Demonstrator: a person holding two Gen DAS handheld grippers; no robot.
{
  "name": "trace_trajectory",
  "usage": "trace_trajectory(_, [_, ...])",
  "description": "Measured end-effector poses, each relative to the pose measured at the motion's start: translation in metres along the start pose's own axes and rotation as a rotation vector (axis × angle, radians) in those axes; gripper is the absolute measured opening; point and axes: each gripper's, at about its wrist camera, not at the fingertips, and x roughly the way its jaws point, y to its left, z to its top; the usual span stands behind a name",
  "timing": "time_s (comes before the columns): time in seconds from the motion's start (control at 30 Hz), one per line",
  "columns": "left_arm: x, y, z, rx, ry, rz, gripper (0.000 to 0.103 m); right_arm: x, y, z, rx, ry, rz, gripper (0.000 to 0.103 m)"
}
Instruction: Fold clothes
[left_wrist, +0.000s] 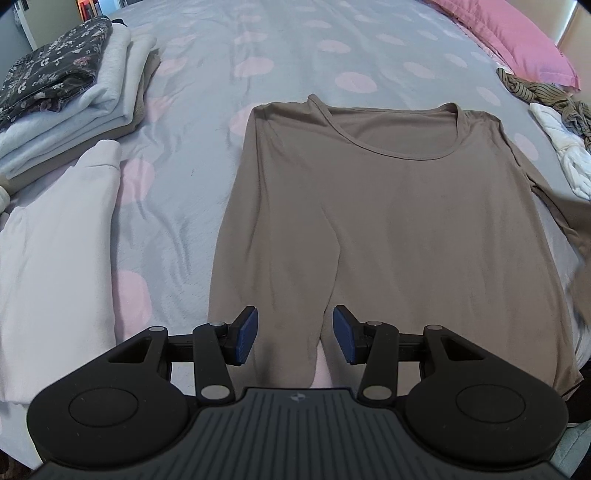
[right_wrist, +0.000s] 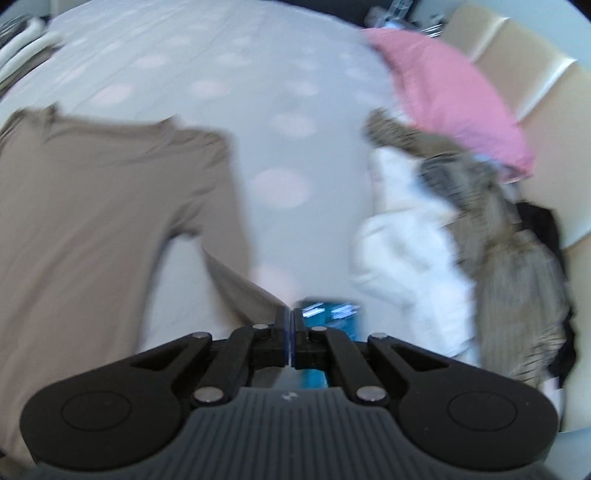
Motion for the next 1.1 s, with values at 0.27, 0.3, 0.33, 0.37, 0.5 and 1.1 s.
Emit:
trace_trajectory(0.27, [0.007, 0.006, 0.004, -0.038, 0.018, 0.017, 0.043, 0.025, -0.076, 0.04, 0.061, -0.006, -0.175, 0.001])
trace_trajectory(0.3, [0.008, 0.007, 0.006, -0.044, 0.022, 0.021, 0.043, 0.033, -0.082, 0.042, 0.07, -0.007, -0.181, 0.001])
trace_trajectory(0.33, [0.01, 0.008, 0.007, -0.048, 0.027, 0.025, 0.043, 0.041, -0.088, 0.045, 0.079, -0.009, -0.186, 0.001])
trace_trajectory(0.37, [0.012, 0.009, 0.008, -0.05, 0.032, 0.028, 0.043, 0.048, -0.093, 0.046, 0.088, -0.015, -0.18, 0.001])
trace_trajectory(0.5, [0.02, 0.007, 0.013, -0.05, 0.05, 0.037, 0.043, 0.076, -0.102, 0.047, 0.129, -0.037, -0.184, 0.005])
trace_trajectory(1.1, [0.03, -0.021, 0.02, 0.054, 0.068, 0.027, 0.043, 0.095, -0.06, 0.015, 0.211, 0.063, 0.139, 0.042])
